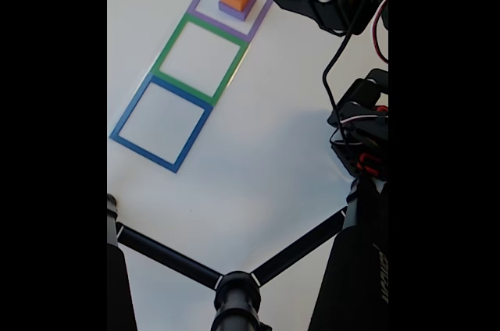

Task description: Tower of hanoi

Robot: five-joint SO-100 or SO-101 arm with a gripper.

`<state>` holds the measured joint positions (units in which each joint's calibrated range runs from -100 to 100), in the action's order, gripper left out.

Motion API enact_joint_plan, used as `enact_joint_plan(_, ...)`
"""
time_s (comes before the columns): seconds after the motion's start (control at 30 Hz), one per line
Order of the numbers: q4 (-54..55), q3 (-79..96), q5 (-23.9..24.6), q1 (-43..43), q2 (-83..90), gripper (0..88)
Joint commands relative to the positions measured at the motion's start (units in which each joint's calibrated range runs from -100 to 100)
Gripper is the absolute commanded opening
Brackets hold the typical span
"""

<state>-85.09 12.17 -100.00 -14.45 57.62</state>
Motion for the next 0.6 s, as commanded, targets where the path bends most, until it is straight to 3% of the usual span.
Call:
enact_joint_plan(0.0, 1.8, -1.2, 0.0, 4.5, -2.9, 3.9)
enact_joint_plan(0.23, 18.9, 18.1, 0.0, 7.7, -3.3, 4.3)
enact_joint_plan(0.57, 58.0, 53.6, 0.0, 5.2, -3.6, 4.4)
